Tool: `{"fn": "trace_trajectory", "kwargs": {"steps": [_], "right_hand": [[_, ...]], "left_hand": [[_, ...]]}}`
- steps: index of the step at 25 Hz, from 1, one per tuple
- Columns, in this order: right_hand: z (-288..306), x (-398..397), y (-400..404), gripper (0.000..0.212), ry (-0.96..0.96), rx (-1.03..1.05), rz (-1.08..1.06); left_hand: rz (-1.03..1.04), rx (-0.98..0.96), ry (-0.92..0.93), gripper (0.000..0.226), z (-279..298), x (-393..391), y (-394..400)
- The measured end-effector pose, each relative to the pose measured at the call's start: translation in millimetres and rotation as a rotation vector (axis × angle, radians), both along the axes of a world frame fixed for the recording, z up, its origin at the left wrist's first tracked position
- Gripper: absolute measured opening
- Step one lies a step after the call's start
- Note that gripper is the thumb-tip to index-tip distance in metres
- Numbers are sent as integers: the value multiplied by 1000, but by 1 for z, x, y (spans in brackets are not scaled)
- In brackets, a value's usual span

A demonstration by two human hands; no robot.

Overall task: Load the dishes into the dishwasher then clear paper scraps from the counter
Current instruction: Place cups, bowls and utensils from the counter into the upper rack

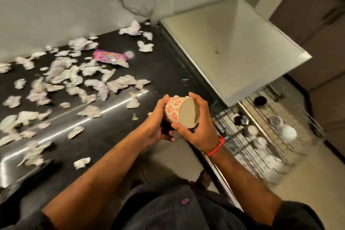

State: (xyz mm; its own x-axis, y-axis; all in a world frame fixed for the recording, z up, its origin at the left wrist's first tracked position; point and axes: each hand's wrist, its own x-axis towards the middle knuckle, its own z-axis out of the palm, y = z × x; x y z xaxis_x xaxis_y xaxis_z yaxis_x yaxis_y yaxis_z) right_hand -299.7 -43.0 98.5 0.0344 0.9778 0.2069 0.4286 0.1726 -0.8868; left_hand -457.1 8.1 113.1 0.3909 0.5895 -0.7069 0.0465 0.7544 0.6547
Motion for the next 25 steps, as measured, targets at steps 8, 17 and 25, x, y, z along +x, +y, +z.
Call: {"fn": "trace_trajectory", "kwargs": {"steps": [8, 17, 25], "right_hand": [[-51, 213, -80, 89, -1, -147, -327], [-213, 367, -120, 86, -172, -586, -456], [-298, 383, -123, 90, -411, -864, -97]], "left_hand": [[-422, -189, 66, 84, -58, 224, -19], [-632, 94, 496, 42, -141, 371, -34], [-723, 129, 636, 44, -164, 384, -32]]}}
